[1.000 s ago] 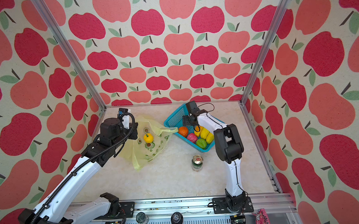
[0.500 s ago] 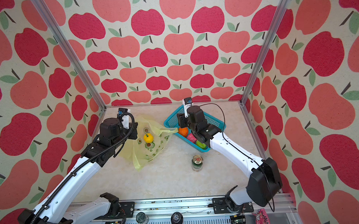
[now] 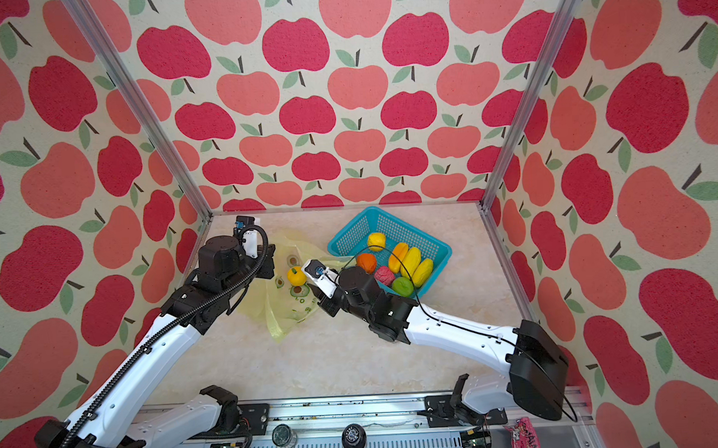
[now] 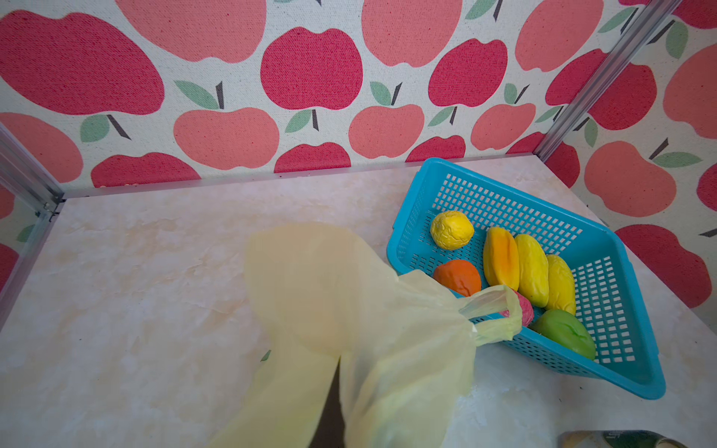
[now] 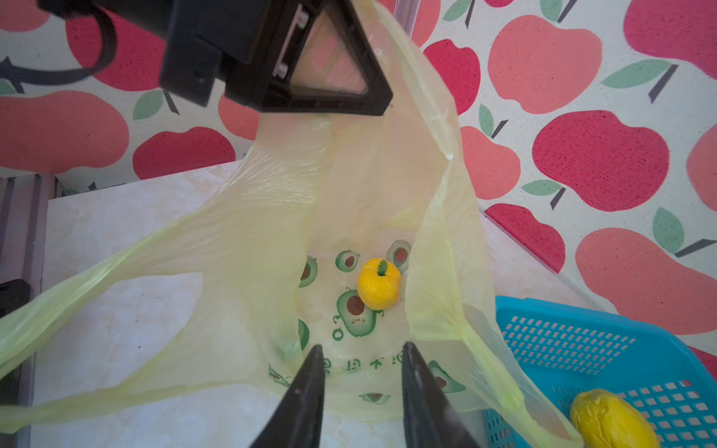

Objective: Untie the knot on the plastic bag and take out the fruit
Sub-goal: 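Move the right gripper into the bag over the last yellow fruit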

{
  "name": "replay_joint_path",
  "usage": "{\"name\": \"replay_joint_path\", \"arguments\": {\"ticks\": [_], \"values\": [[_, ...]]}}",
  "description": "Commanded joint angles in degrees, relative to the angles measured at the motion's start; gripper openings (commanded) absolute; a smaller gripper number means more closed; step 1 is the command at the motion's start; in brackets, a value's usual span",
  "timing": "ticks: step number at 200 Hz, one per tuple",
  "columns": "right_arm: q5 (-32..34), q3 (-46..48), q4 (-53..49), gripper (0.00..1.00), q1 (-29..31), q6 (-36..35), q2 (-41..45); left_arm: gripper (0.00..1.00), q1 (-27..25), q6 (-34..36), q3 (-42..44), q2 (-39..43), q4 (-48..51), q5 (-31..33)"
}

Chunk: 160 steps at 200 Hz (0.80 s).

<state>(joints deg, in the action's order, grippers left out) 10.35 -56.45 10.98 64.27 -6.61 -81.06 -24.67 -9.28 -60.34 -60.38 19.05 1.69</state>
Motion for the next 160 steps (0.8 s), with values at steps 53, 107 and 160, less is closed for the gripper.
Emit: {"name": "replay_joint_path", "arguments": {"ticks": [53, 107, 160], "values": [[0.15, -8.15, -1.36, 0.38, -1.07, 1.40, -17.42, 0.00, -0.20, 0.23, -0.54, 1.51, -0.20, -0.98], [4.92, -19.56, -10.59, 0.40, -3.00, 6.11, -28.28, 0.00, -2.63, 2.70, 0.76, 3.33, -2.98, -3.04], [5.09, -30.99, -14.15, 0.71, -3.62, 6.96, -38.47, 0.00, -4.42, 3.65, 1.24, 4.44, -3.67, -2.11]]}}
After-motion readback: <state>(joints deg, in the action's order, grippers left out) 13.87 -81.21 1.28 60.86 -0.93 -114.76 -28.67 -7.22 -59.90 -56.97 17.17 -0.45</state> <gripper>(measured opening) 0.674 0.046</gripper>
